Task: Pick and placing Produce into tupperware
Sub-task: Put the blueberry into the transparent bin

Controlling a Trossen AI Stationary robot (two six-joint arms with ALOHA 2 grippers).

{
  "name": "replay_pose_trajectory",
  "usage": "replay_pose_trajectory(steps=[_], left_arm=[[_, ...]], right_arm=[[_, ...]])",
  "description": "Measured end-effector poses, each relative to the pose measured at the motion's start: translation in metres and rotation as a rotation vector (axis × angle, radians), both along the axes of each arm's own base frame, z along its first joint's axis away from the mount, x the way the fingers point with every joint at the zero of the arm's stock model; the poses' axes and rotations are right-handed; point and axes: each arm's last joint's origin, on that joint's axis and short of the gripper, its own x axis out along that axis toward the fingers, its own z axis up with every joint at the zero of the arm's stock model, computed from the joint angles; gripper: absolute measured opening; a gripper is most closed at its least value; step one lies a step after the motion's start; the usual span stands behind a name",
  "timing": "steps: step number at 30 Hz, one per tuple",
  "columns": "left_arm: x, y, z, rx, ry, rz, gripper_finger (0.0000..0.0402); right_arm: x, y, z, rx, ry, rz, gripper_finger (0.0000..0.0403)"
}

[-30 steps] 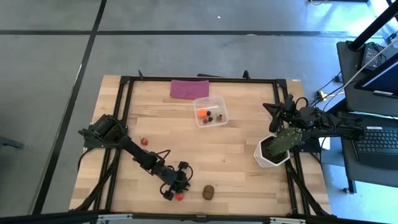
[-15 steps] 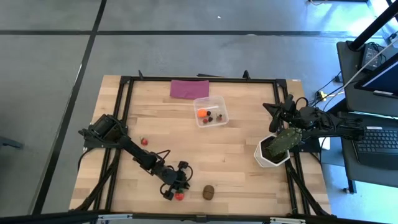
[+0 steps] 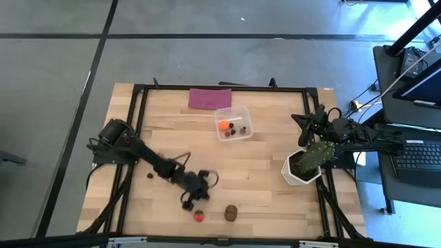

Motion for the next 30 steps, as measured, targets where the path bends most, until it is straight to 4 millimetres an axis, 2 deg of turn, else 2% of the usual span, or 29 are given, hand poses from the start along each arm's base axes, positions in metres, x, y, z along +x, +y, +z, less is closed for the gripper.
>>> replay_pose_trajectory(steps=[6,11,15,18,24,26,30], left_arm=[[0.018,0.048,0.035,-0.087,-0.108,0.152,0.0027],[0.037,0.096,0.066,-0.12,-0.237,0.316,0.0026],[0.057,0.134,0.095,-0.081,-0.355,0.437,0.0026],[0.066,0.163,0.115,0.033,-0.419,0.512,0.0029],[0.065,0.204,0.121,0.058,-0.392,0.672,0.0026],[0.067,0.211,0.114,0.051,-0.372,0.699,0.0026],[0.073,0.216,0.088,0.059,-0.297,0.713,0.0033]], right_arm=[[0.0,0.0,0.0,-0.001,0.0,0.0,0.0009],[0.0,0.0,0.0,0.0,0.0,0.002,0.0009],[0.0,0.0,0.0,0.0,0.0,0.003,0.0009],[0.0,0.0,0.0,0.0,0.0,0.003,0.0009],[0.0,0.0,0.0,0.0,0.0,0.007,0.0009],[0.0,0.0,0.0,0.0,0.001,0.007,0.0009],[0.0,0.0,0.0,-0.002,0.003,0.008,0.0009]])
